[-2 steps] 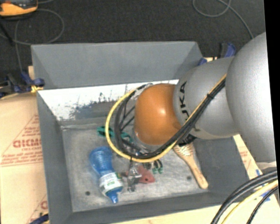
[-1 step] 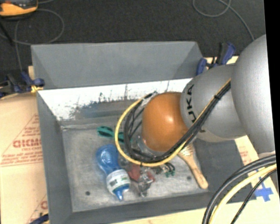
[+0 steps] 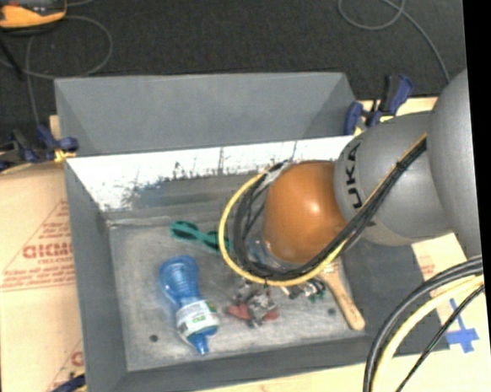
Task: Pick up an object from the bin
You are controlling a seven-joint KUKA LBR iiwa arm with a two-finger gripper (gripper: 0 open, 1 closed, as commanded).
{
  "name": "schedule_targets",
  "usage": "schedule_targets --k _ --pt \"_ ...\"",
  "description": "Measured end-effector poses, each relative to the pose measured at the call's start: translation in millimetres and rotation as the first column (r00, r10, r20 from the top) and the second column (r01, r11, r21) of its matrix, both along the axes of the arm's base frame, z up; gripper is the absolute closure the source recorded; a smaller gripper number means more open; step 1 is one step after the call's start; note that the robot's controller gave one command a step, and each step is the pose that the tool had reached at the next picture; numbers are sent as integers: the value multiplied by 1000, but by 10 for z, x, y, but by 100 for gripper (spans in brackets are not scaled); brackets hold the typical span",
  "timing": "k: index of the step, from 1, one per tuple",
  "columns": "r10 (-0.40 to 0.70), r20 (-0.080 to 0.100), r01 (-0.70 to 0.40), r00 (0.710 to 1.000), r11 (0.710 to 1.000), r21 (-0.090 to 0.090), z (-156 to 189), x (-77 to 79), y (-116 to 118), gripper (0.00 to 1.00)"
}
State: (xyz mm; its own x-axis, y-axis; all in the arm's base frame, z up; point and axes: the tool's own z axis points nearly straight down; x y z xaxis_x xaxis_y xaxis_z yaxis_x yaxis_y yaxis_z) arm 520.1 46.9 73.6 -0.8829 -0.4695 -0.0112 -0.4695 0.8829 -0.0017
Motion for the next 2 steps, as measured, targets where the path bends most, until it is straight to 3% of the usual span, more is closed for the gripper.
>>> schedule_targets --k 1,2 --pt "-1 0 1 1000 1000 0 0 0 0 100" --pt "314 -10 -314 949 949 -3 1571 -122 -273 100"
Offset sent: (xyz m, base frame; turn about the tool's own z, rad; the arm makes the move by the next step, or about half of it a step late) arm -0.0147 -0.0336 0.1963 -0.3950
